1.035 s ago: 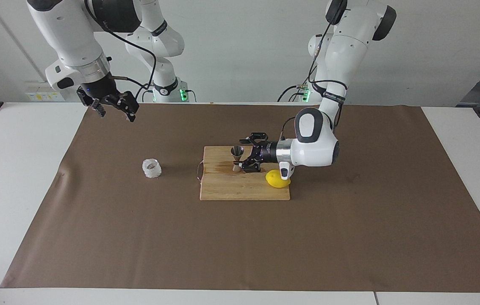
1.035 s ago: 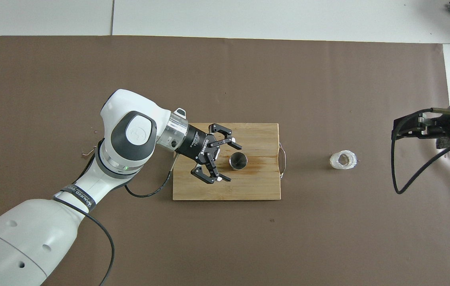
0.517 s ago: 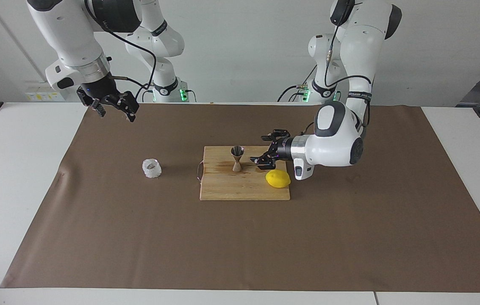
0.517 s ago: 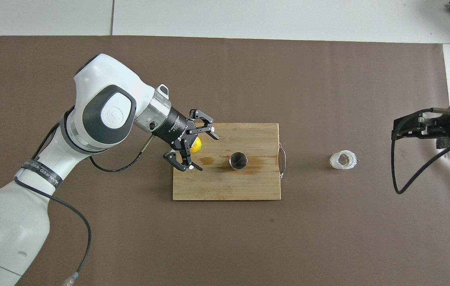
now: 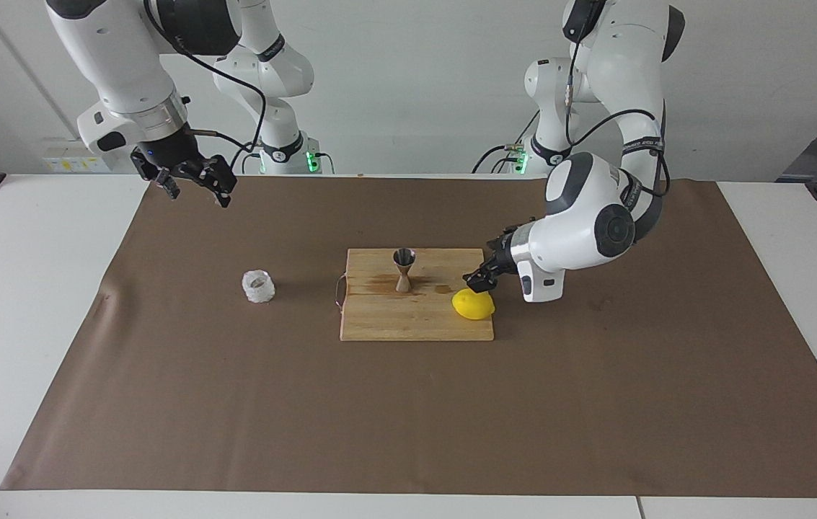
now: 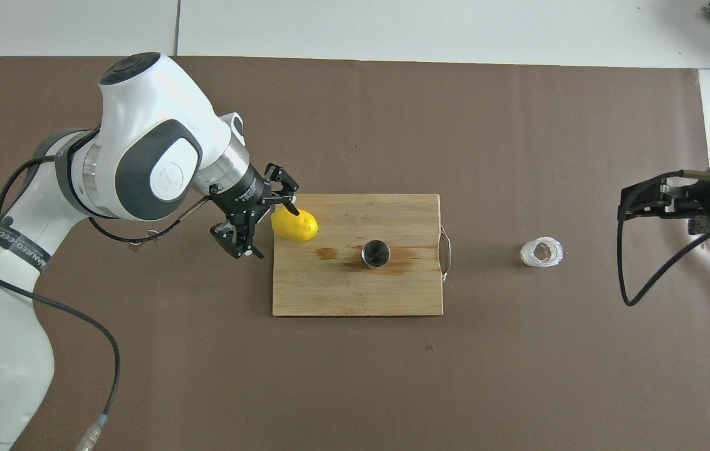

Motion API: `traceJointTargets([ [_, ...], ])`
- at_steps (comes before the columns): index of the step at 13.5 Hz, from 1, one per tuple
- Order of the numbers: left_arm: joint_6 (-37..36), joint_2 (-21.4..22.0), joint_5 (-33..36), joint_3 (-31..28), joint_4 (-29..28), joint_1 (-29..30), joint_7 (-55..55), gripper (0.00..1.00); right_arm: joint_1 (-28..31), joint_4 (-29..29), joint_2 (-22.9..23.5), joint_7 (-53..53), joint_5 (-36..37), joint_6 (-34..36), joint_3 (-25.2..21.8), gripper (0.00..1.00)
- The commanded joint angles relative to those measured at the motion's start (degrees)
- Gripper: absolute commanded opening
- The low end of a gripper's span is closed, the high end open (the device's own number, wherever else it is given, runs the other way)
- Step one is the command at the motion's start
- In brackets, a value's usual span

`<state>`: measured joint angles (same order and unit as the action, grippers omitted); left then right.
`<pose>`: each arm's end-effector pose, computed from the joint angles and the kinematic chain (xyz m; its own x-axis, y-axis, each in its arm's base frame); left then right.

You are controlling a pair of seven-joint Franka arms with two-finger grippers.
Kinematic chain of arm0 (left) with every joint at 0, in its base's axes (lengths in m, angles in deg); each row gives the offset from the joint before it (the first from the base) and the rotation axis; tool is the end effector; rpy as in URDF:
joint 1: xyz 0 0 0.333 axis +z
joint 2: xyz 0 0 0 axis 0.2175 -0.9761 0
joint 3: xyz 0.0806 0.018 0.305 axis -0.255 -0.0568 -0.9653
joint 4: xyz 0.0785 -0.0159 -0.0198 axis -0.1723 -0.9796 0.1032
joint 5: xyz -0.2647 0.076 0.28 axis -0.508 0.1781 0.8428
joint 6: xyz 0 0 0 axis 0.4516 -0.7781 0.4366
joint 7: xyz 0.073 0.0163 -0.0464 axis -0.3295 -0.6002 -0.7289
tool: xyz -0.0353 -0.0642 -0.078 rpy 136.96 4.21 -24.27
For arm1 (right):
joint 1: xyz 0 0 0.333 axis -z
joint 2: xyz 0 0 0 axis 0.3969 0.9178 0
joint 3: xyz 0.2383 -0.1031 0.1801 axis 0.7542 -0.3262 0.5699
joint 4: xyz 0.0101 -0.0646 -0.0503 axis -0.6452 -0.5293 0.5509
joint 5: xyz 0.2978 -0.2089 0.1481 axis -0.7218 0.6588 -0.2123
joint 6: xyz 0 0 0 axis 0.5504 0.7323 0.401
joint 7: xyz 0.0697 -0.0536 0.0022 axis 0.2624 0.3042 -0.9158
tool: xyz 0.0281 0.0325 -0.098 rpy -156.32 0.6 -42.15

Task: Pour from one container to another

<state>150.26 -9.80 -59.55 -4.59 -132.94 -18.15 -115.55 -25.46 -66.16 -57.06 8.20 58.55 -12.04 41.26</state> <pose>0.5893 -0.2655 0.4097 0.5265 0.7125 -0.4639 0.7456 -0.6492 -0.1508 0.5431 0.0115 0.6051 0.9773 -0.2077 -0.0426 -0.2075 -0.9782 0.0096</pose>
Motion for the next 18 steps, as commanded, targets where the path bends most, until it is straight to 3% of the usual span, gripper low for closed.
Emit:
traceJointTargets([
  [1,-2.1,0.9,7.1,-0.3,0.4,0.8,0.0,1.0,0.1,-1.0,-1.0,0.7,-0.1,-0.3,0.1,1.0],
  [4,-2.0,1.0,12.6,-0.3,0.3,2.5,0.2,1.0,0.1,-1.0,-1.0,0.7,-0.1,-0.3,0.1,1.0],
  [8,-3.4,1.9,13.9,-0.3,-0.1,6.9,9.4,1.0,0.1,-1.0,-1.0,0.7,-0.1,-0.3,0.1,1.0],
  [18,-4.5,5.5,19.2,-1.4,0.1,12.8,19.7,1.0,0.1,-1.0,-1.0,0.5,-0.1,-0.2,0.2,1.0],
])
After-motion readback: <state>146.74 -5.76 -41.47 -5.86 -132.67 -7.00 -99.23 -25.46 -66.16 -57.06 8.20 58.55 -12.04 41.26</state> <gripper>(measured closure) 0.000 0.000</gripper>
